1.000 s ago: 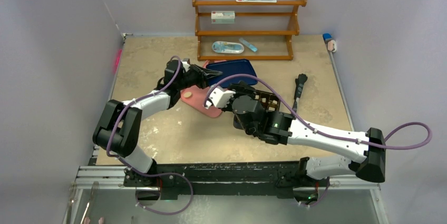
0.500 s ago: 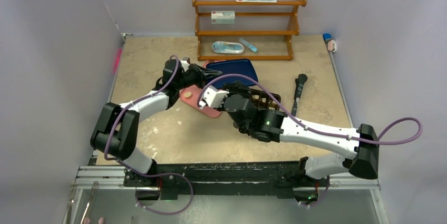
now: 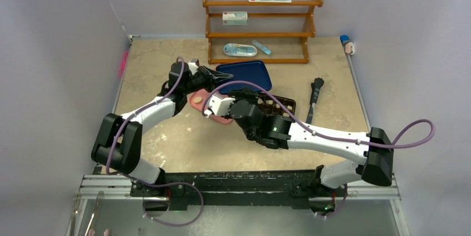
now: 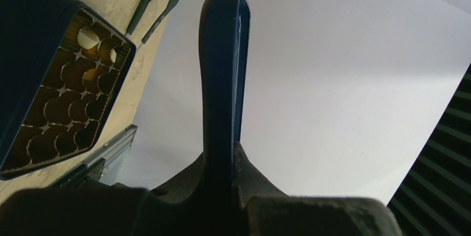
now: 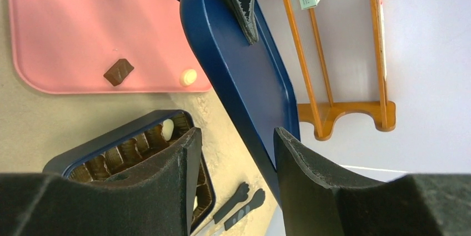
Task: Pack the chocolate
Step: Adjust the box lid.
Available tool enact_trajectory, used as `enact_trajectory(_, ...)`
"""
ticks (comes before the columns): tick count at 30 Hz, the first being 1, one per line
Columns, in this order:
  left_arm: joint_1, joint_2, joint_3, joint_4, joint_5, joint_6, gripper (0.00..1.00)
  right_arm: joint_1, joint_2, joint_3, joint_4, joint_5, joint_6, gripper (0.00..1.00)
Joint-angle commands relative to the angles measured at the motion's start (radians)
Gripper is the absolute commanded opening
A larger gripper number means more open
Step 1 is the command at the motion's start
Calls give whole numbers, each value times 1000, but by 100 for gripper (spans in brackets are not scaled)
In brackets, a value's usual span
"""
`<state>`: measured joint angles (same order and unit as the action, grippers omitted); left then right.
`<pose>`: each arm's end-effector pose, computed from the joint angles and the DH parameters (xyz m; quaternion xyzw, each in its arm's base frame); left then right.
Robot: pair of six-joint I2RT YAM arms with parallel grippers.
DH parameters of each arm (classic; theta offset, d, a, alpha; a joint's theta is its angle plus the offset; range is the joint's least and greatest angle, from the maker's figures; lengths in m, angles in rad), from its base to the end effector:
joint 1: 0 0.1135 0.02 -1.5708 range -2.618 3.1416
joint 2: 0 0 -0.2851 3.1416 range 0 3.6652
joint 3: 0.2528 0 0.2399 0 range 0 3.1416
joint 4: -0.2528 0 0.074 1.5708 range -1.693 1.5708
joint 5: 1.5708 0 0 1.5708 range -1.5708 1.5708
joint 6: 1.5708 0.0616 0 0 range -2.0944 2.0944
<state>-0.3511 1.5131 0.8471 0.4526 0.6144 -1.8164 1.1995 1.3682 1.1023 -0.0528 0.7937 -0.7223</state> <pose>0.3115 -0.1519 0.2755 -0.3551 0.6785 -0.6390 0.0720 0.1548 0.2765 0.3529 -0.4829 0.6137 -0.1766 0.5991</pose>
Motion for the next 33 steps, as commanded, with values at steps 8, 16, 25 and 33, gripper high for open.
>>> enact_trajectory(8,6,-107,-33,36,46,-11,0,-16,31,70,95,-2,-71,48)
enact_trajectory(16,7,-140,-78,57,51,0,0,-41,46,97,105,10,-81,0)
enact_trajectory(25,13,-131,-89,115,38,28,34,-61,23,110,61,-4,-2,0)
enact_trajectory(33,42,-109,-95,289,-8,45,67,-105,-49,120,-62,-78,193,0)
